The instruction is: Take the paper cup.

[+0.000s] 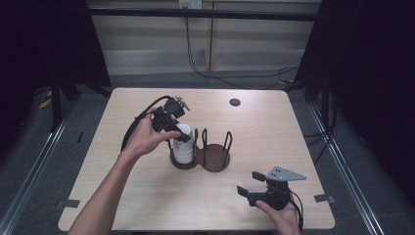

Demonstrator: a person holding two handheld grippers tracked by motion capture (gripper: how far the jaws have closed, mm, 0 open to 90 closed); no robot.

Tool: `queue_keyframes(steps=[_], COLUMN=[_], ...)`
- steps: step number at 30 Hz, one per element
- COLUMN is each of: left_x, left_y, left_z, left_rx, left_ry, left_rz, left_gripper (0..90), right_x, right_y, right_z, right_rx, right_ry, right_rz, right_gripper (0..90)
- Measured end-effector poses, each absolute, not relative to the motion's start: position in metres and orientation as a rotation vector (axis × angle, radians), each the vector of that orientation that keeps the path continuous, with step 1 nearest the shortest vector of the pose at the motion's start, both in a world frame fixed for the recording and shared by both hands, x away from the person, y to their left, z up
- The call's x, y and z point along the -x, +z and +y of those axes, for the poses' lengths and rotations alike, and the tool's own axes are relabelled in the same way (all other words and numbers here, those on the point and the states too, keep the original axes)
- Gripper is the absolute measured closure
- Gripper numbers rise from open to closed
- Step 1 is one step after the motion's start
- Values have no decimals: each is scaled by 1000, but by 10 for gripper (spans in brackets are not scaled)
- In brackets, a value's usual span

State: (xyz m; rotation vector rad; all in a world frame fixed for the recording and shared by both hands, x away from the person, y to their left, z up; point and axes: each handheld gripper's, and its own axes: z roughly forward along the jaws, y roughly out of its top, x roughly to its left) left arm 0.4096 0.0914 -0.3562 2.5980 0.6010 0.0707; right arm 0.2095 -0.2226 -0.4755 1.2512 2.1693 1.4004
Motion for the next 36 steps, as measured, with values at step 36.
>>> queue_keyframes(steps=[36], left_x=[-405], left_y=[-340], left_z=[104], left_rx=[-2523], left_ry=[95], left_rz=[568], left_gripper=[361], right_x=[-211], right_y=[-477], right_z=[-223], right_rx=[-1262], right_ry=[1384], right_rz=[2170], right_gripper=[186])
